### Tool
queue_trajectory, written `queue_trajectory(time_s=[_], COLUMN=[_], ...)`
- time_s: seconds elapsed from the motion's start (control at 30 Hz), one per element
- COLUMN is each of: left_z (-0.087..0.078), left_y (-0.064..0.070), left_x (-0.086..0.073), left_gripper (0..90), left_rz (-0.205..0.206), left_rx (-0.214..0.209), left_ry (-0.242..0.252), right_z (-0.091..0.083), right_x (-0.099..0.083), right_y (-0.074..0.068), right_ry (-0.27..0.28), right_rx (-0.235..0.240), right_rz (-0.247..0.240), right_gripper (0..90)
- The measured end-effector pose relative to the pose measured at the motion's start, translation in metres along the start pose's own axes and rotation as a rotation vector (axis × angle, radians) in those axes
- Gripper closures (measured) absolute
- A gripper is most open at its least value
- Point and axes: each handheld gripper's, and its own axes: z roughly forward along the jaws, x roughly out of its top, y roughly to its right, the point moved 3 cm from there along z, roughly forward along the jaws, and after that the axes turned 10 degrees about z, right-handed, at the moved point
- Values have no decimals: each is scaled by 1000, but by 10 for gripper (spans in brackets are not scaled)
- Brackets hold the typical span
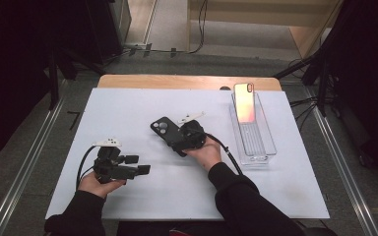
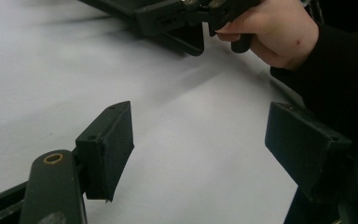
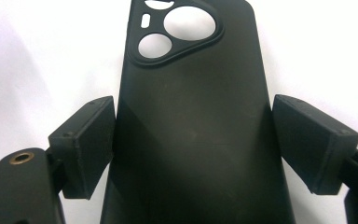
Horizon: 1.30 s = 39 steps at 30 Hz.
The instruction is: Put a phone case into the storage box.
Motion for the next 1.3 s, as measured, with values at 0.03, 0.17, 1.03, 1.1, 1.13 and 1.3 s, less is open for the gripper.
queue_trajectory(time_s=[0.03,0.17,1.03,1.1,1.13,1.3], left_z=[-1,0,18,18,18,21], left_y=[1,5,27,26,26,25], left_x=[0,1,42,47,50,62], left_gripper=[238,241,300,300,300,300], left_rz=[-2,5,-42,-48,-54,-48], left_rx=[16,52,20,24,27,45], left_ry=[1,-8,-37,-36,-31,-34], right_z=[-4,-22,-110,-110,-110,-107], right_x=[2,6,-30,-33,-34,-39], right_y=[0,-5,-15,-18,-19,-23], right_ry=[3,2,78,80,82,99], right_rx=[7,19,44,24,18,13], right_rz=[4,-17,85,84,87,149], right_gripper=[151,150,146,146,145,145])
